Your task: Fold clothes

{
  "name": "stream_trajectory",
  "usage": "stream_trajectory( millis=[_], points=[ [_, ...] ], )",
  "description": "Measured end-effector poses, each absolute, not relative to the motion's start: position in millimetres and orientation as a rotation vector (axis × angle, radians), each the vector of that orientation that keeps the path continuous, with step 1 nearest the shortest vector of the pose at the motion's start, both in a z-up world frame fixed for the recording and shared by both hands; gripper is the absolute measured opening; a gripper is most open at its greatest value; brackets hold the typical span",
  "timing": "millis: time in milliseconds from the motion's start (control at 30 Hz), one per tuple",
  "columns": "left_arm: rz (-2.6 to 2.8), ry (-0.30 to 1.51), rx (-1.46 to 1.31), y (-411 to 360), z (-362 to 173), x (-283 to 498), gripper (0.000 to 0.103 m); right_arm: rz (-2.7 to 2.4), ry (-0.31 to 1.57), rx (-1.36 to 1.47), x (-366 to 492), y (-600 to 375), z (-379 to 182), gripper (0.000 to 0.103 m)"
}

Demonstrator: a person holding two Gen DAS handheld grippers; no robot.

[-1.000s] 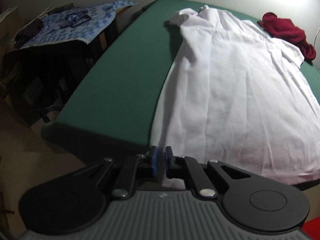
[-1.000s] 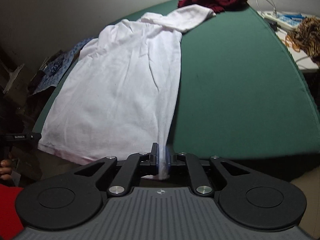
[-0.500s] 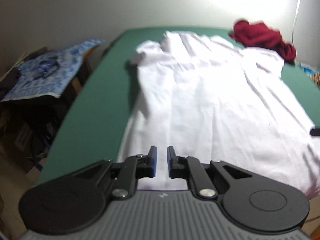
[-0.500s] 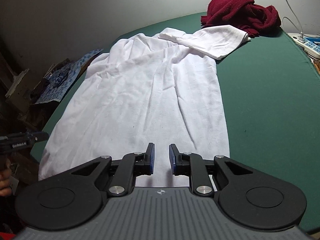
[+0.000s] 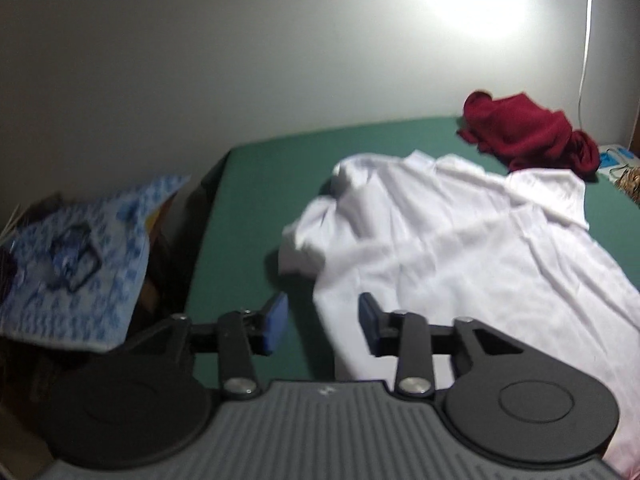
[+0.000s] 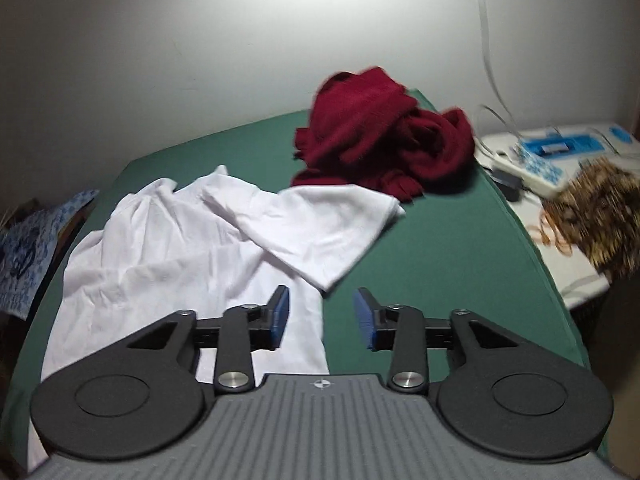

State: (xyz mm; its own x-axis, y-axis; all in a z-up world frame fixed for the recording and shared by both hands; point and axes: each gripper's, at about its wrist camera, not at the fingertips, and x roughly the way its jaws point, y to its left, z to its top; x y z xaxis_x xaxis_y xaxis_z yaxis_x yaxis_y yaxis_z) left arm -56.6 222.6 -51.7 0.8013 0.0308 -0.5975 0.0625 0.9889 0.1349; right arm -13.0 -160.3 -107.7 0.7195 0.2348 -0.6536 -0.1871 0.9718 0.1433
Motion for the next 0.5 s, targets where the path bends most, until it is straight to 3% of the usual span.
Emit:
stream_trajectory(
  millis=[133,267,367,400,500],
  points=[
    [-0.121,0.634,0.180,196,-65,5,0.064,0.260,0.732,-0.217,25,-110,-136,0.042],
    [-0.119,0.772,0.211,174,-112,39,0.056,0.250,0.773,-0.375,58,-93,-181,0.035],
    [-0.083,0.827,0.229,169,-136,40,0.056,0.228,0.746,-0.404,81,-99,-190,0.021],
    [-0.068,0.843,0.229,170,-142,39,0.056,0.227,0.747,-0.397,90,-103,-189,0.004],
    [-0.047,0.879,0.199,173,-152,34,0.060,0.203,0.678,-0.358,117,-119,-169,0.001]
  ],
)
